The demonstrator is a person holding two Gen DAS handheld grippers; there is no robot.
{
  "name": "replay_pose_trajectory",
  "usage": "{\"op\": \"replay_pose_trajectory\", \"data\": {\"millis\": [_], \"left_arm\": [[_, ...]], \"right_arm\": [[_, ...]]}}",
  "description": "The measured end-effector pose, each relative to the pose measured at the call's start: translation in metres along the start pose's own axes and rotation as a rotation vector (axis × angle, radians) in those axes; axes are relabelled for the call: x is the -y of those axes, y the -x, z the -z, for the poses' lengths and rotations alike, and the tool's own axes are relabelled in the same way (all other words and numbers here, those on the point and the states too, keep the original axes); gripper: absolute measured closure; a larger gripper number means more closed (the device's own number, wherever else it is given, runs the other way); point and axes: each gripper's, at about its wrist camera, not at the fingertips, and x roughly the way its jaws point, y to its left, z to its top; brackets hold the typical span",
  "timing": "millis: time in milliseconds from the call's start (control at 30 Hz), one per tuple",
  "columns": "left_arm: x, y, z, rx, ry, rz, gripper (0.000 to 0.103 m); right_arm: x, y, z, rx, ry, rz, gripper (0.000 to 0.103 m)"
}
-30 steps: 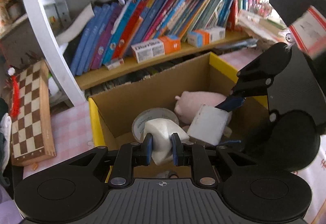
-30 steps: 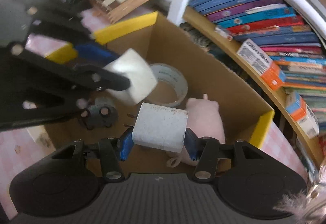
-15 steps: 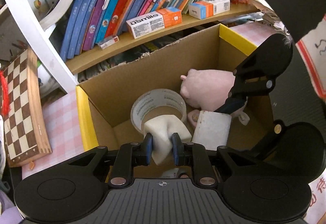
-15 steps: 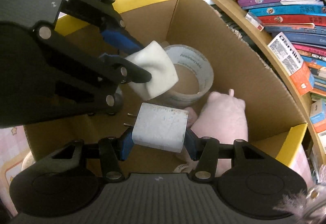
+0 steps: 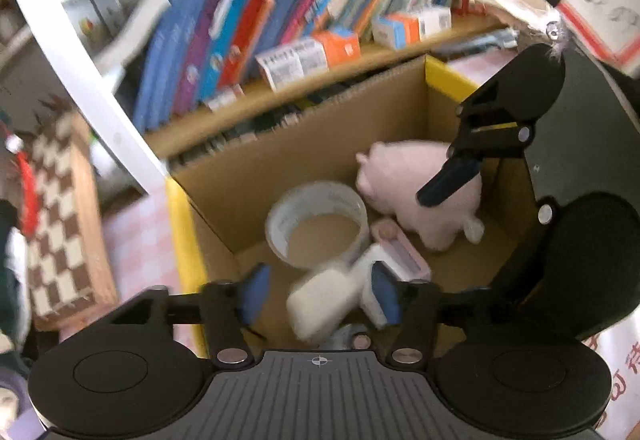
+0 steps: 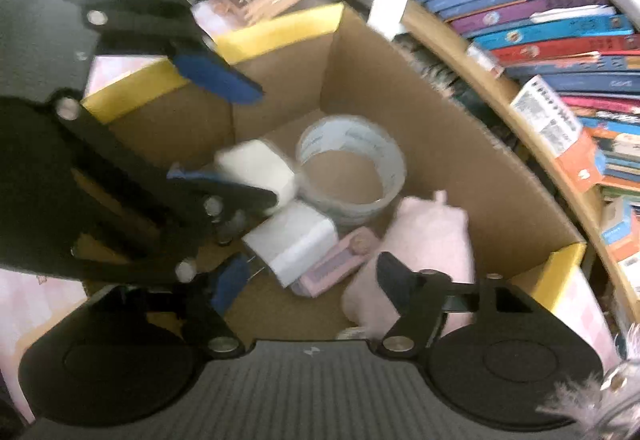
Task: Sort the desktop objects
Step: 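Raise both tools out of the box and back over the table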
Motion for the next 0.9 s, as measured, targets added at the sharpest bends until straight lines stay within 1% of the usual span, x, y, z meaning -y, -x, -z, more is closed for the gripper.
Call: {"op": "replay_pose_trajectory", "data": {"millis": [200,467,600,667,733,900], "left_arm": [[-0.005,0.030,0.000,0.071,0.064,-0.018,0.033],[-0.003,0.068,0.010,0.144,0.145,-0.058,0.027],[-0.001,0.087,0.021,0.181,0.179,-0.079,0.026],[-0.001,0.096,0.027,0.199,0.205,-0.085,0.024],[-0.002,0.104,0.034,0.220,0.230,-0.092,0.020],[-0.002,0.121,0.054,0.254,0.277,-0.090,0.019]], "right_arm": [[0.002,0.030,0.006,0.081,-0.045,0.032,0.020],[-0.003,0.060,0.014,0.179,-0.112,0.051,0.020],[-0.009,0.078,0.021,0.238,-0.164,0.078,0.020],[-0.014,0.088,0.026,0.272,-0.190,0.098,0.019],[-0.019,0.097,0.030,0.300,-0.212,0.112,0.018],[-0.038,0.118,0.043,0.355,-0.278,0.168,0.018]]}}
